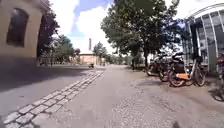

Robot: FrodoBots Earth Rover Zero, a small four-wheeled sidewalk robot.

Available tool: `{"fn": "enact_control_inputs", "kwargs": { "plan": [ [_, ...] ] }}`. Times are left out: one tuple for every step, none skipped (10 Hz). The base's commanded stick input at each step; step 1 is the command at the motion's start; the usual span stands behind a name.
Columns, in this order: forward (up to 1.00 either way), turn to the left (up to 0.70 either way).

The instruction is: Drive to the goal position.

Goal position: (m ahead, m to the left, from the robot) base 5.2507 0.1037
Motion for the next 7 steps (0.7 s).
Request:
{"fn": "enact_control_inputs", "kwargs": {
  "plan": [
    [0.85,0.01],
    [0.85,0.01],
    [0.85,0.01],
    [0.85,-0.08],
    [0.85,-0.33],
    [0.85,-0.29],
    [0.85,-0.25]
  ]
}}
